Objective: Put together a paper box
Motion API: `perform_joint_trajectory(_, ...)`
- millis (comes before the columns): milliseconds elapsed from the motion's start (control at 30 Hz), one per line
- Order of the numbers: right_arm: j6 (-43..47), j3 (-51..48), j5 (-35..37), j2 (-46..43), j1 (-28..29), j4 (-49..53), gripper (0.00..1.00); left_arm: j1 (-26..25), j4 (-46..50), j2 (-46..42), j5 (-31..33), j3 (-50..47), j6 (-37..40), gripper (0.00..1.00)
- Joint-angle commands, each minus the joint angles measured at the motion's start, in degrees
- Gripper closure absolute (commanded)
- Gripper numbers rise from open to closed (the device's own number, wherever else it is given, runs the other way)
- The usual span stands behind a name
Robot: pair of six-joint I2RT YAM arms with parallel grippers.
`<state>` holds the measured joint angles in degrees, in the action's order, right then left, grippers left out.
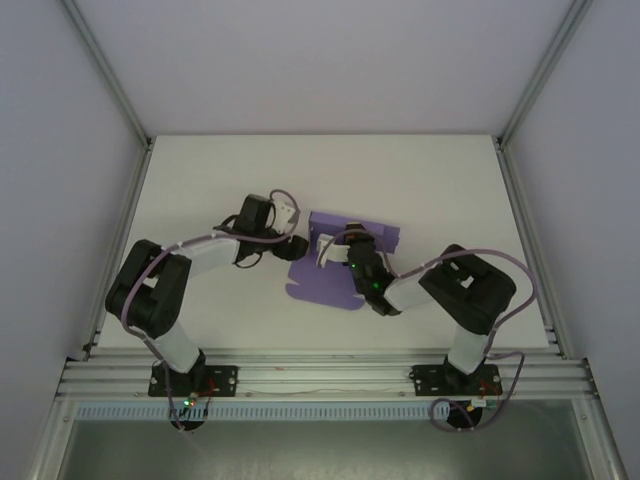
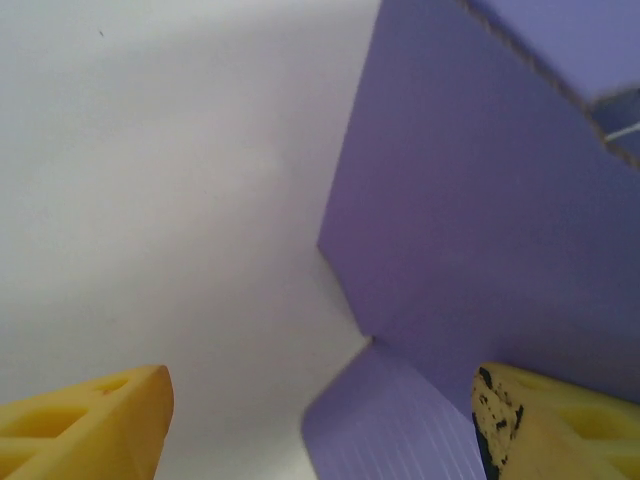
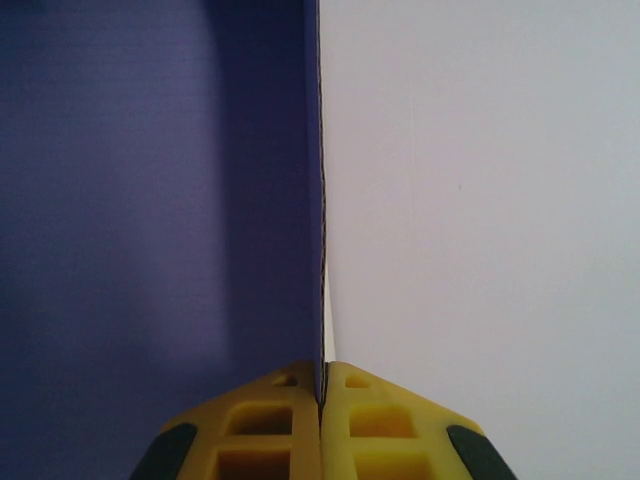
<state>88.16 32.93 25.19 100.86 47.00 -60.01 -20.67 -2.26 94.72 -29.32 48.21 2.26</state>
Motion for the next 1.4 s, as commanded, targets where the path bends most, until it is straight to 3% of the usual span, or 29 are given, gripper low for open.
perform_joint_trajectory(0, 0.7, -0.2, -1.4, -3.4, 0.4, 3.9, 1.0, -1.0, -9.7, -3.3, 1.3, -4.0, -2.8, 0.22)
perform_joint_trajectory(300, 2.5, -0.9, -2.3, -4.1, 1.9, 3.5, 1.0, -1.6, -18.2, -3.6, 3.0, -8.5, -2.5, 0.22)
perform_joint_trajectory(633, 3.4, -2.5, -0.5, 0.1, 2.9, -1.5, 1.0, -4.0, -17.3, 1.9, 9.6, -6.2, -3.3, 0.22)
perform_joint_trajectory(767, 2.4, -3.3, -1.7, -0.8, 3.0, 1.1, 1.0, -4.5, -19.7, 2.7, 8.0, -5.4, -3.1, 0.22)
perform_joint_trajectory(933, 1.7, -4.1, -2.2, -0.6, 3.7, 2.3, 1.0, -4.9, -16.3, 4.9, 11.7, -2.0, -0.5, 0.23)
perform_joint_trajectory(1167, 0.2, -4.0, -4.0, -2.0, 4.3, 5.1, 1.0, -5.2, -18.3, 6.7, 9.7, 0.7, 0.8, 0.23)
perform_joint_trajectory(1367, -4.8, -3.6, -7.2, -5.1, 4.1, 13.2, 1.0, -5.2, -18.6, 7.6, 6.6, 4.0, 2.7, 0.26)
